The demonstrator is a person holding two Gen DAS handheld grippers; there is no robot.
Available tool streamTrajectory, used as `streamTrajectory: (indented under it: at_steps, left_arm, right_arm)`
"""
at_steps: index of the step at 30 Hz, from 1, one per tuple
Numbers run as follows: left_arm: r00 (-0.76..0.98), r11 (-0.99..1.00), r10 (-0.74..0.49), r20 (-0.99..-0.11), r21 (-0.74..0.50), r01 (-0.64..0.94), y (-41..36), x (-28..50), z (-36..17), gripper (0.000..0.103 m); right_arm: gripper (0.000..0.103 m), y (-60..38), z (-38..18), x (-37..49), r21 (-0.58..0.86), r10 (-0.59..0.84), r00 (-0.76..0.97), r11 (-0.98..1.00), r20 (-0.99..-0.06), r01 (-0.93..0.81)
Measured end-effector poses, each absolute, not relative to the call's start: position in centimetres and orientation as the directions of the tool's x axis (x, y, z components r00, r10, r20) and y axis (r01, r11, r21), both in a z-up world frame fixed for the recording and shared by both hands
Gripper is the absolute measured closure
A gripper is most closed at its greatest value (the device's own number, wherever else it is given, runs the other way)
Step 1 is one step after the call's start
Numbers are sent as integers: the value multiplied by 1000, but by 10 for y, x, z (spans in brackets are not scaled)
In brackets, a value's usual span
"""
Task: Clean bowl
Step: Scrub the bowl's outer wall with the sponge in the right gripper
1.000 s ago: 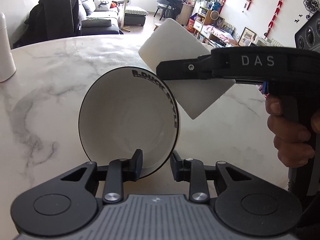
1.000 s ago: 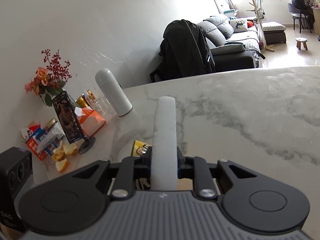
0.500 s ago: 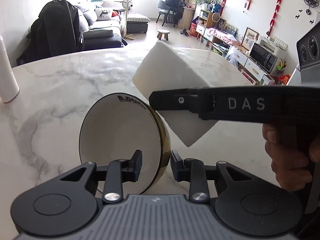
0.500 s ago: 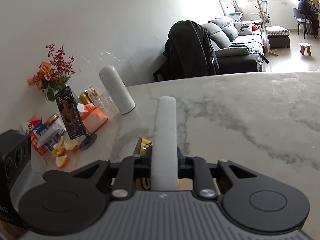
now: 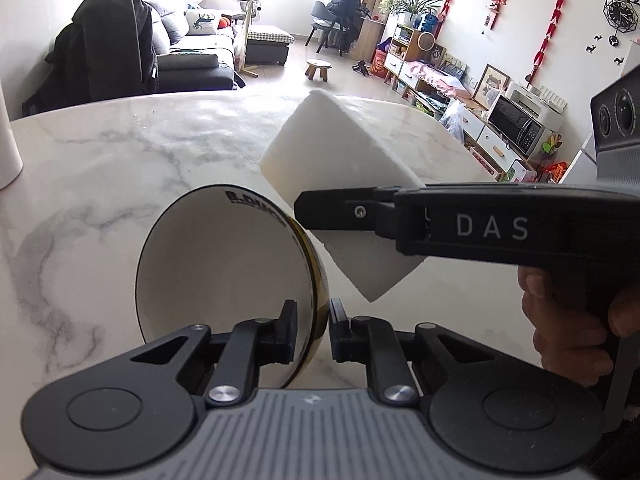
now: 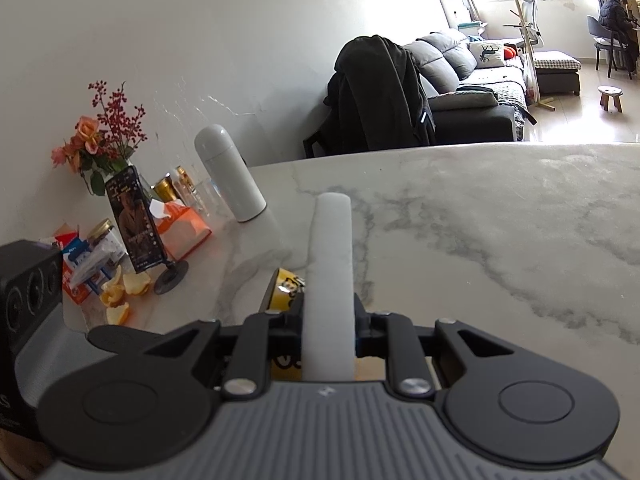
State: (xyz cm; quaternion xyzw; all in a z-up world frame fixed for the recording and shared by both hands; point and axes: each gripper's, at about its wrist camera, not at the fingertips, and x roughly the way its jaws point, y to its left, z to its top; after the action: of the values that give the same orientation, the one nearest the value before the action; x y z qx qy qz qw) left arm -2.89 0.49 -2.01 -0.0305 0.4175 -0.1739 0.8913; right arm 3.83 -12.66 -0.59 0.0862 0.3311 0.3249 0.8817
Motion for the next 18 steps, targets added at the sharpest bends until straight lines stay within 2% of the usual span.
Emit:
streamTrajectory:
  at_steps: [12,18]
  left_arm:
    - [566,932,-348,-747,-211,295,10,-37,-28,85]
    - [568,932,-346,-747,-207,296,10,-36,-28,85]
  right_arm:
    - [82,-133,5,44,454,683,554,730,-476,-511]
    - [82,-129,-6,44,453,674,543,739,-501,-499]
